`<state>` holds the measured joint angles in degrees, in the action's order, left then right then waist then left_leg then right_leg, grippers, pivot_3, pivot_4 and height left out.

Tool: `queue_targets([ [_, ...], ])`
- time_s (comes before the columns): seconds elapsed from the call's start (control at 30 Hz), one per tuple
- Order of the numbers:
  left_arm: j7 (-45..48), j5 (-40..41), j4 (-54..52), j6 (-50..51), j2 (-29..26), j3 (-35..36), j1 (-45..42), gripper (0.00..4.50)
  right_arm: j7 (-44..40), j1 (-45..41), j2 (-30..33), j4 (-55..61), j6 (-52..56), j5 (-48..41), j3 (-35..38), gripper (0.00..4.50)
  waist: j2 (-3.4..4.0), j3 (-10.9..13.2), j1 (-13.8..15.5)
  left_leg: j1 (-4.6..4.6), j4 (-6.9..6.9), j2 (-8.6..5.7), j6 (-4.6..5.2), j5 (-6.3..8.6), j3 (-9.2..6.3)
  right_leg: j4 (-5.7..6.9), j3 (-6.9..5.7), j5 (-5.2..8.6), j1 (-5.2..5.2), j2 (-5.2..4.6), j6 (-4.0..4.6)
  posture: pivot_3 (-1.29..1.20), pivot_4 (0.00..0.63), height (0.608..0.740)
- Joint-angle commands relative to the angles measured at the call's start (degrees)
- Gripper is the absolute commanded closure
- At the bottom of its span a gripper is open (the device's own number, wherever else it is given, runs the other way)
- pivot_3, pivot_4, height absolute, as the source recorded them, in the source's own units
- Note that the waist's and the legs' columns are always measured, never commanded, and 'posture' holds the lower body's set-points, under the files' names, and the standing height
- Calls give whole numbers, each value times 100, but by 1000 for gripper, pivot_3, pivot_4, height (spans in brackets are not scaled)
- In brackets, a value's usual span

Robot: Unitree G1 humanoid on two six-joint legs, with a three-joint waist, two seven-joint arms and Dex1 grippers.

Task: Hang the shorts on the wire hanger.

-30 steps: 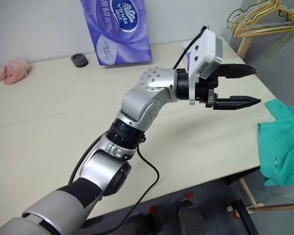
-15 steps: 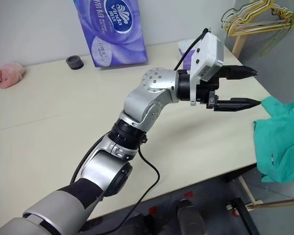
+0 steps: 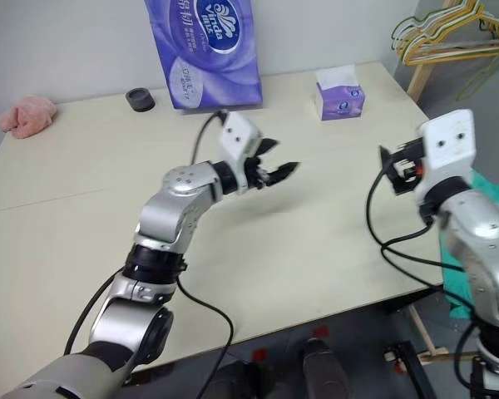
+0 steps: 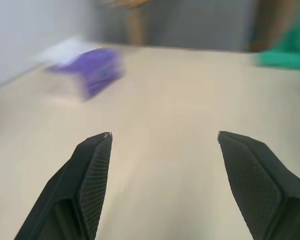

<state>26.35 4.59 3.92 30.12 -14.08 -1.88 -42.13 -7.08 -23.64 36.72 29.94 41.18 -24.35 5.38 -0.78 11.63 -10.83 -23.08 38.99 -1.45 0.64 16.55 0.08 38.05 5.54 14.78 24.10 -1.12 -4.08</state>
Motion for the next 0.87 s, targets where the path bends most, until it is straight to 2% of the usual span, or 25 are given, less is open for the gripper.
queue_targets([
  [0.03, -905, -410, -633, 33, -43, 268, 512, 914, -333, 57, -400, -479, -869, 437, -490, 796, -8, -8, 61, 1, 0, 0, -7, -4, -2, 3, -1, -1, 1, 0, 2, -73, 126, 740],
  [0.13, -1864, -662, -933, 121, 221, 628, 976, 914, -364, 105, -807, -1033, -1442, 844, -765, 796, -24, -26, 353, -2, 4, -3, -18, -13, -3, 9, -10, -20, 7, -4, 30, -9, 102, 740],
  [0.23, -2523, -698, -1330, 46, 506, 1060, 1666, 914, -366, 191, -1335, -1631, -1932, 1042, -893, 796, -49, -158, 615, 2, -2, 2, -28, -22, -14, 6, -26, -29, 7, -3, 44, 35, 90, 740],
  [0.4, -2499, -546, -1315, -292, 490, 1199, 2321, 914, -393, 339, -1874, -2094, -2480, 1283, -912, 796, -81, -311, 1007, 7, -1, 3, -26, -28, -10, 8, -47, -46, 4, 0, 70, 89, 66, 740],
  [0.5, -2207, -381, -1074, -555, 373, 1178, 2368, 914, -443, 424, -2027, -2261, -2719, 1500, -980, 796, -126, -385, 1209, 10, -1, 3, -22, -39, -16, 7, -58, -56, -1, 1, 87, 104, 53, 740],
  [0.67, -2084, -250, -719, -810, 286, 1212, 2372, 914, -633, 499, -2085, -2395, -2854, 1586, -906, 796, -134, -484, 1233, 17, -2, 0, -17, -72, -13, 0, -65, -87, -13, 1, 109, 102, 47, 740],
  [0.87, -2107, -210, -592, -1036, 350, 1142, 2382, 914, -721, 472, -2104, -2498, -2862, 1624, -769, 796, -135, -499, 1222, 69, -5, 9, -21, -80, -21, 2, -69, -90, -65, 15, 113, 119, 56, 740],
])
